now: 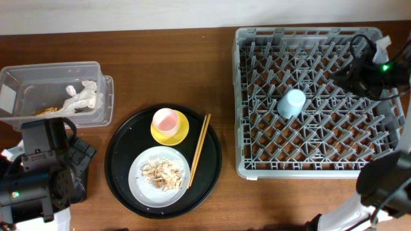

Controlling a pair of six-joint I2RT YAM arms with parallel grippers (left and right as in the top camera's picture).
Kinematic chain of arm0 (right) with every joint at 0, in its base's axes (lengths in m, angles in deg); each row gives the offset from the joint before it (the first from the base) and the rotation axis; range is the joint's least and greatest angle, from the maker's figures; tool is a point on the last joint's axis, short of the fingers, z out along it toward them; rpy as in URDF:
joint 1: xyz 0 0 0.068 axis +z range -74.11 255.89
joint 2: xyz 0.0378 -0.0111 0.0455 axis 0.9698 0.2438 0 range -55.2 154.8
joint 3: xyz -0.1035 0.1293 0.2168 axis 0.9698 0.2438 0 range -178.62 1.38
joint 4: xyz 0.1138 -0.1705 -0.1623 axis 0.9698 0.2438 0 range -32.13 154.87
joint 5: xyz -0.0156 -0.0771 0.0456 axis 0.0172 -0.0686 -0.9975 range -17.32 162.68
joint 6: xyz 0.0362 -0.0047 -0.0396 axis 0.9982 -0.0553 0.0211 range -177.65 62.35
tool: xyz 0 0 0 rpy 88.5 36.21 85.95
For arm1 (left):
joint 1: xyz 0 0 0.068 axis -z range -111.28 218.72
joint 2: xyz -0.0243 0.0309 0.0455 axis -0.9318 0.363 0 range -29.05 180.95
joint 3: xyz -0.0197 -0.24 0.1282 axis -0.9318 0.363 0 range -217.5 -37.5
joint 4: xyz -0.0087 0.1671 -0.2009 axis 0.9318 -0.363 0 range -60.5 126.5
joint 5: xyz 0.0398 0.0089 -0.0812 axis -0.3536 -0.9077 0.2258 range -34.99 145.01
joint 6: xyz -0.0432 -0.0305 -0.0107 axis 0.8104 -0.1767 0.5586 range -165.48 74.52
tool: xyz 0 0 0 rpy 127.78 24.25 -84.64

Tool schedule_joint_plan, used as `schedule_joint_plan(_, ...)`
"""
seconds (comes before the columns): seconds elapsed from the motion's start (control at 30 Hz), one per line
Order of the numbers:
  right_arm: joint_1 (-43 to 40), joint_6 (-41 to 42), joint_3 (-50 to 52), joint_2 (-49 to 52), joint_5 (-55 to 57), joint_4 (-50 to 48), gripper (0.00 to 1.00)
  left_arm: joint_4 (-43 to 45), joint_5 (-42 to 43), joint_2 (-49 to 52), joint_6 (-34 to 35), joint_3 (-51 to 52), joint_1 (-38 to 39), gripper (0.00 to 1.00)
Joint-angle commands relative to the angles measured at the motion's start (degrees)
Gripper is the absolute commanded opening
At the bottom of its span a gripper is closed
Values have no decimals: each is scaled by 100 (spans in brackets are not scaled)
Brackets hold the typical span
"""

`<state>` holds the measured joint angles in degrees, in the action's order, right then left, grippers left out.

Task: Sort waste into correct bins and load items into the dishwasher rack
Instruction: 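Grasp the blue cup with the right gripper and place it in the rack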

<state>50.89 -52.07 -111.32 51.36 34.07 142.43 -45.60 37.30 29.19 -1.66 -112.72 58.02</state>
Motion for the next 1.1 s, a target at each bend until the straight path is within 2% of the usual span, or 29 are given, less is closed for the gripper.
schedule_joint_plan(0.0,1027,-59,-249,-616,256,343,39,-4,0,-17,50,-26,-24,99)
schedule_joint_plan(0.07,2634,-59,-245,-658,254,289,62,-4,0,-17,50,-26,-24,99)
schedule_joint_plan(0.1,3359,52,-243,-581,304,55,98,-4,0,-17,50,-26,-24,99)
schedule_joint_plan(0.13,4319,446,-236,-435,520,-455,98,-4,0,-17,48,-26,-24,99)
schedule_joint_plan(0.17,4892,820,-236,-306,946,-804,98,-4,0,-17,48,-26,-24,99)
schedule_joint_plan(0.27,6170,2024,-236,107,2557,-1045,98,-4,0,-17,50,-26,-24,99)
schedule_joint_plan(0.3,6454,2197,-236,238,2717,-1051,98,-4,0,-17,48,-26,-24,99)
schedule_joint_plan(0.4,6931,2387,-236,321,2234,-1268,98,-4,0,-17,48,-26,-24,99)
schedule_joint_plan(0.53,7123,2389,-186,358,2280,-1329,99,-4,0,-17,48,-26,-24,99)
schedule_joint_plan(0.57,7211,2610,-184,358,2404,-1349,98,-4,0,-17,48,-26,-24,99)
schedule_joint_plan(0.7,8011,4065,-184,389,4402,-1346,98,-4,0,-17,50,-26,-24,99)
schedule_joint_plan(0.77,8303,4450,-184,555,4981,-1309,98,-4,0,-17,48,-26,-24,99)
schedule_joint_plan(0.97,8061,4422,-184,730,5250,-892,98,-4,0,-17,50,-26,-24,99)
schedule_joint_plan(1.07,7427,4424,-184,734,5160,-472,99,-4,0,-17,50,-26,-24,99)
